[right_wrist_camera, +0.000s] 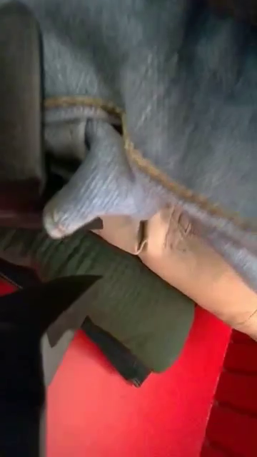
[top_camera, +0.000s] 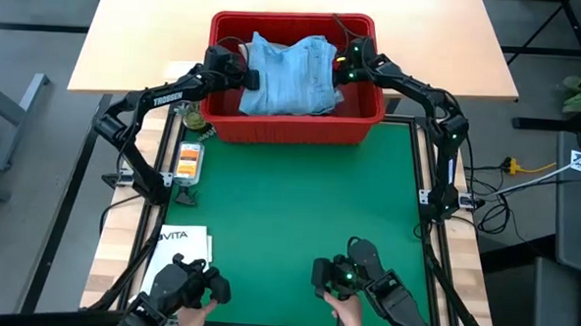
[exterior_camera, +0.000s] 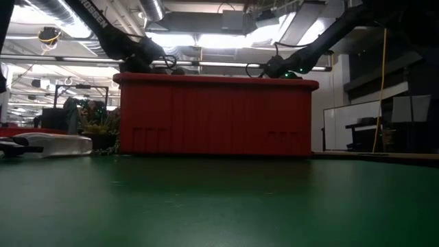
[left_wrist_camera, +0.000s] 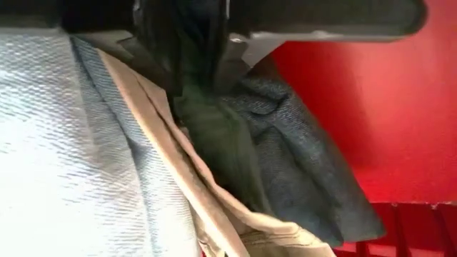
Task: Fold Laundry from Bin
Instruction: Put the stacked clothes into the red laundry bin
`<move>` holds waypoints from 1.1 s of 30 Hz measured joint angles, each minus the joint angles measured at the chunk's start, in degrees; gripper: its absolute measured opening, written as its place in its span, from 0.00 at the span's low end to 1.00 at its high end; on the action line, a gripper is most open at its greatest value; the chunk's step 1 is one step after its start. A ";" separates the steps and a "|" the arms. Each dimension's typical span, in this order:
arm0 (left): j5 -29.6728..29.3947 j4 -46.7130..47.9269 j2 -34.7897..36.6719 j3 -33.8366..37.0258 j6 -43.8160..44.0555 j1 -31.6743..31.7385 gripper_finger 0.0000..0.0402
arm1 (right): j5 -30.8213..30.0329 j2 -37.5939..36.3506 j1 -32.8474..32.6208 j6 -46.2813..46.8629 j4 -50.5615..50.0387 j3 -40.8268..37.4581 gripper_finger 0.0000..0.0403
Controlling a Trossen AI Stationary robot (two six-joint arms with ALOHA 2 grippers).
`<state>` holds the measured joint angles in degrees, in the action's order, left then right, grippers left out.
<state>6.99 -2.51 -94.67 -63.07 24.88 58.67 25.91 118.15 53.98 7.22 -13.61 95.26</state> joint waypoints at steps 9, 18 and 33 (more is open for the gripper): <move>2.48 -0.01 0.82 -0.04 -1.55 1.38 0.23 | 4.99 0.00 1.96 -0.01 -0.31 0.00 0.35; 3.88 -0.47 2.98 -0.07 -1.50 2.73 0.22 | 7.78 -0.02 4.81 -0.01 -0.85 -0.02 0.35; 6.23 -1.75 3.79 -0.07 -1.33 3.93 0.22 | 4.57 -0.93 5.18 -0.19 2.21 -0.15 0.35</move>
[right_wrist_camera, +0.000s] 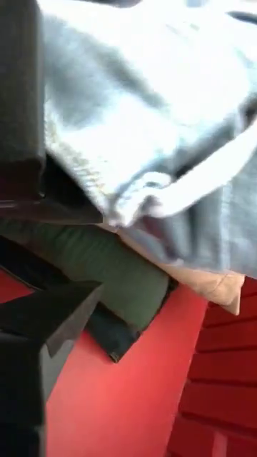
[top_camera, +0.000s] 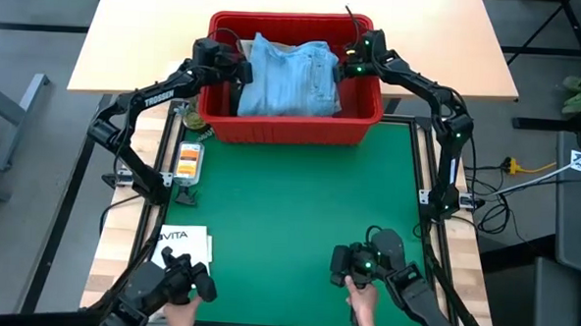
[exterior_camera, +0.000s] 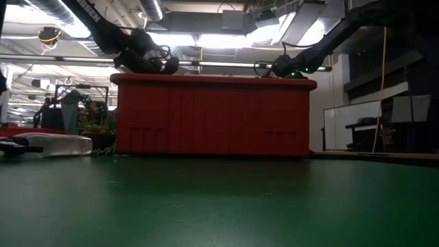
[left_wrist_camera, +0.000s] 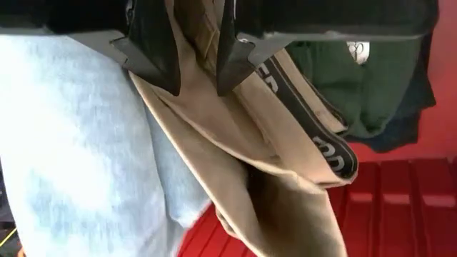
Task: Fold Laundry from Bin
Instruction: Put the stacked clothes into the red laundry bin
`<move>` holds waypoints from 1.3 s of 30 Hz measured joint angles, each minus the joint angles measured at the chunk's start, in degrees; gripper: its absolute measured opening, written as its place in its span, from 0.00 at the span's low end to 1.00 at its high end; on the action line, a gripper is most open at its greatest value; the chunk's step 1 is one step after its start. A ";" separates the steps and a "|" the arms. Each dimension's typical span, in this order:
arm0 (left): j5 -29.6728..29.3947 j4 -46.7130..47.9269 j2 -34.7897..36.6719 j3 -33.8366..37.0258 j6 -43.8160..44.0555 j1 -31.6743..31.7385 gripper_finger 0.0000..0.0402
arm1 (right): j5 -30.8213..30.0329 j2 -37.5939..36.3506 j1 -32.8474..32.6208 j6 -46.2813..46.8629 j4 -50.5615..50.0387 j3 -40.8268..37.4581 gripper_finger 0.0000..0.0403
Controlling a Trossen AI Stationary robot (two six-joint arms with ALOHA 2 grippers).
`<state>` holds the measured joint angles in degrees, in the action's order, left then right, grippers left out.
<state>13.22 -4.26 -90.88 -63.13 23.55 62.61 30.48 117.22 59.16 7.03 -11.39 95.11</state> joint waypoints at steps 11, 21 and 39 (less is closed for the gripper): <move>-1.15 -4.93 0.36 -0.73 0.12 0.79 0.22 | -0.43 -0.73 0.36 -0.24 0.48 4.61 0.35; -1.47 -5.32 0.36 -6.53 0.14 2.81 0.22 | -5.97 -0.80 1.88 -3.52 0.63 12.62 0.35; -0.25 -3.44 0.21 -9.90 -11.71 -9.65 0.22 | -5.84 1.30 -11.19 -26.10 0.33 17.07 0.35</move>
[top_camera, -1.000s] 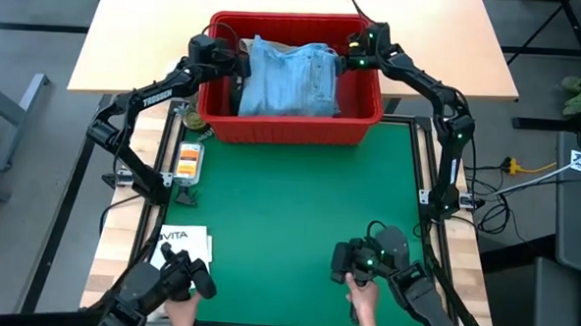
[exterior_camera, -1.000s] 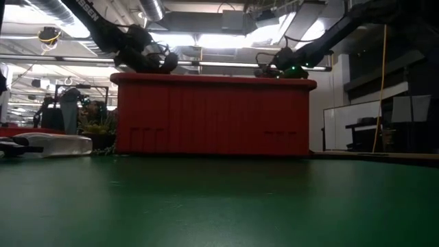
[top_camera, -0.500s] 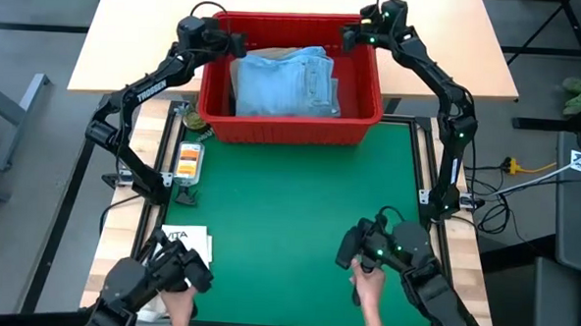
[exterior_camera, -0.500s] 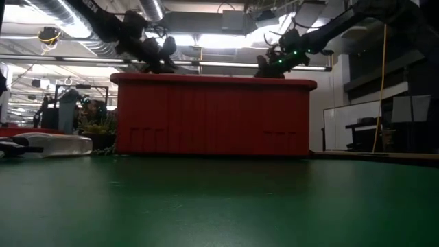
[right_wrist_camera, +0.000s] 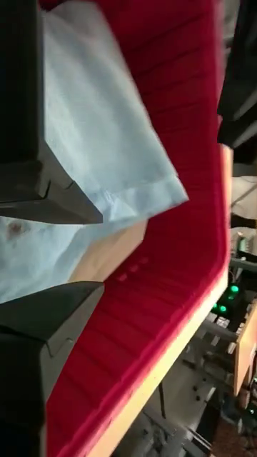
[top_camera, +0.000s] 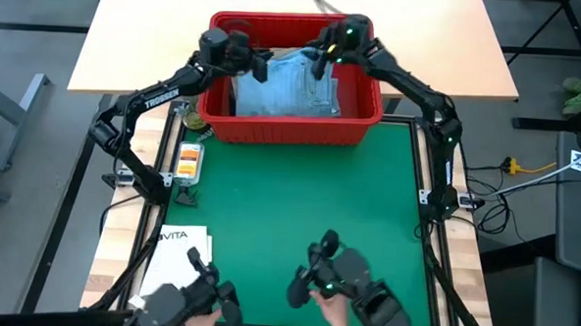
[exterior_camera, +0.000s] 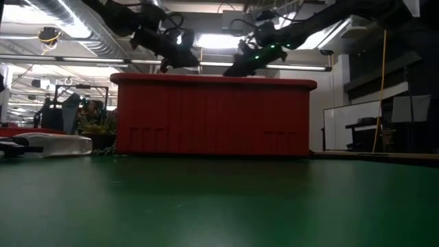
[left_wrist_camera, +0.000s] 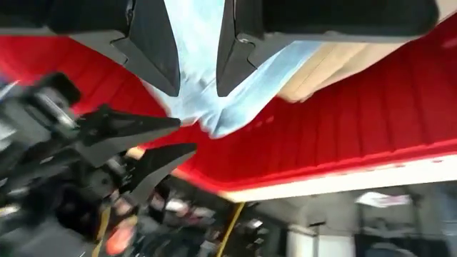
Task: Fold Laundry from Bin
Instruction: Put the stacked clothes into the red laundry bin
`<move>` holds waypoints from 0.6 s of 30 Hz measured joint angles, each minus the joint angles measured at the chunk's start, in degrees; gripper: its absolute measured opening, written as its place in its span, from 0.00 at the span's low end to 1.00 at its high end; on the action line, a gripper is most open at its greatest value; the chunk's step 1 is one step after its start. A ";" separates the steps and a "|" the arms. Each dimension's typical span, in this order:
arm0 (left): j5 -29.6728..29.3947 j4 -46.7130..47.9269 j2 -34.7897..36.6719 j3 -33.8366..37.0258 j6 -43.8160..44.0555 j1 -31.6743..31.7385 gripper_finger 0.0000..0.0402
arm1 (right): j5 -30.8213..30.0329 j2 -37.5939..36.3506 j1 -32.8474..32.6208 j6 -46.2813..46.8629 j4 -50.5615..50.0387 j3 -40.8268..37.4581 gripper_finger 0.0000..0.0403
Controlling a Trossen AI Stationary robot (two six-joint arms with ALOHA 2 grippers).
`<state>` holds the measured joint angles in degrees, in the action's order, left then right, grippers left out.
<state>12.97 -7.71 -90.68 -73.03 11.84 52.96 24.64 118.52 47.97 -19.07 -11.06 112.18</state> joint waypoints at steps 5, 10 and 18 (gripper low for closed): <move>-8.40 6.49 -2.37 0.02 -6.12 -2.69 0.22 | -7.40 2.60 -3.30 -3.41 0.22 0.00 0.35; -9.38 8.37 -8.10 0.05 -6.43 -2.38 0.22 | -9.19 6.10 -3.28 -3.58 -0.78 -0.02 0.35; -8.96 6.04 -17.04 0.04 -6.06 1.07 0.22 | -12.90 11.00 -0.07 -3.25 -3.94 0.00 0.35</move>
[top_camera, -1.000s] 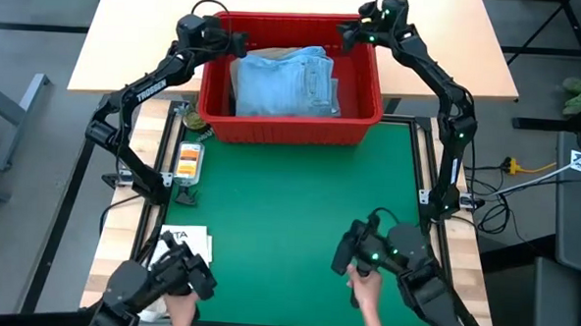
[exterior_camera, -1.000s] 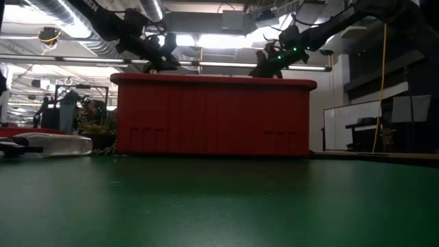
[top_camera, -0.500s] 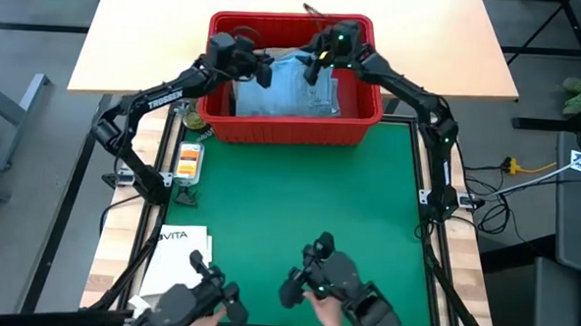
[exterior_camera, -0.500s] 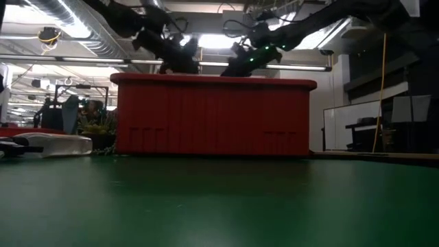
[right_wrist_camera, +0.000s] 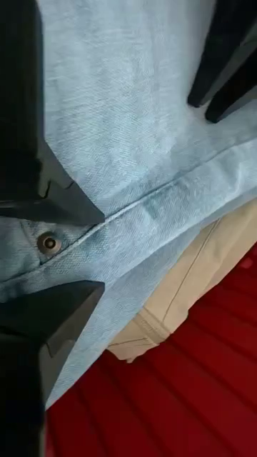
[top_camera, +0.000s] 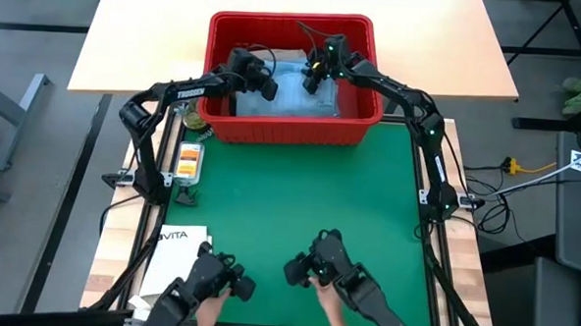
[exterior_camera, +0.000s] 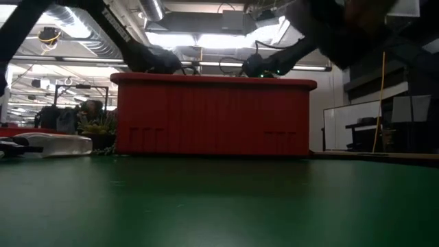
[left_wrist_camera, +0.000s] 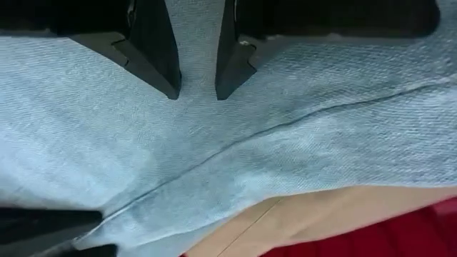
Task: Fold Laundry from Bin
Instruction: Put the stacked clothes into the red laundry bin
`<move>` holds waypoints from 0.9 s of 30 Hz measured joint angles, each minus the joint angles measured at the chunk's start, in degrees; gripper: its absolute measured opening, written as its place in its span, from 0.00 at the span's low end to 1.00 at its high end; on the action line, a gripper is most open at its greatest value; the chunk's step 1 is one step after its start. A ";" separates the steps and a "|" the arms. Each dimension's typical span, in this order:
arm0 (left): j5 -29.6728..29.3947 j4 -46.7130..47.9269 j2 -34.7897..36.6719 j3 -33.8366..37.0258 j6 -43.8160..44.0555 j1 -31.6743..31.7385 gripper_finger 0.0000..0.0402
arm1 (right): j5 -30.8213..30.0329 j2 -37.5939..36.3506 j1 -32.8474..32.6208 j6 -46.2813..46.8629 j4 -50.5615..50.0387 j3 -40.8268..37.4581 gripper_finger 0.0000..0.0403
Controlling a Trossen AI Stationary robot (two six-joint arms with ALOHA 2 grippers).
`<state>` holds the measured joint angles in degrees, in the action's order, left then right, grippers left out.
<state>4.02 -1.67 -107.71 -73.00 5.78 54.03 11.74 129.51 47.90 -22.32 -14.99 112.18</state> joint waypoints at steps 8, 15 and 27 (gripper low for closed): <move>0.82 -0.04 -1.93 -0.15 0.24 2.40 0.22 | 0.35 1.68 2.31 1.07 -0.44 0.06 0.35; 3.49 -1.66 -0.66 0.15 4.16 2.44 0.22 | 3.40 1.53 2.86 1.29 0.26 -0.02 0.35; 3.62 -6.69 7.31 0.09 6.16 2.79 0.22 | 4.35 -4.61 2.90 0.87 3.97 -0.11 0.35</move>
<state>7.64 -8.35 -100.40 -72.91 11.94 56.82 16.09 124.90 50.81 -21.45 -11.02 112.07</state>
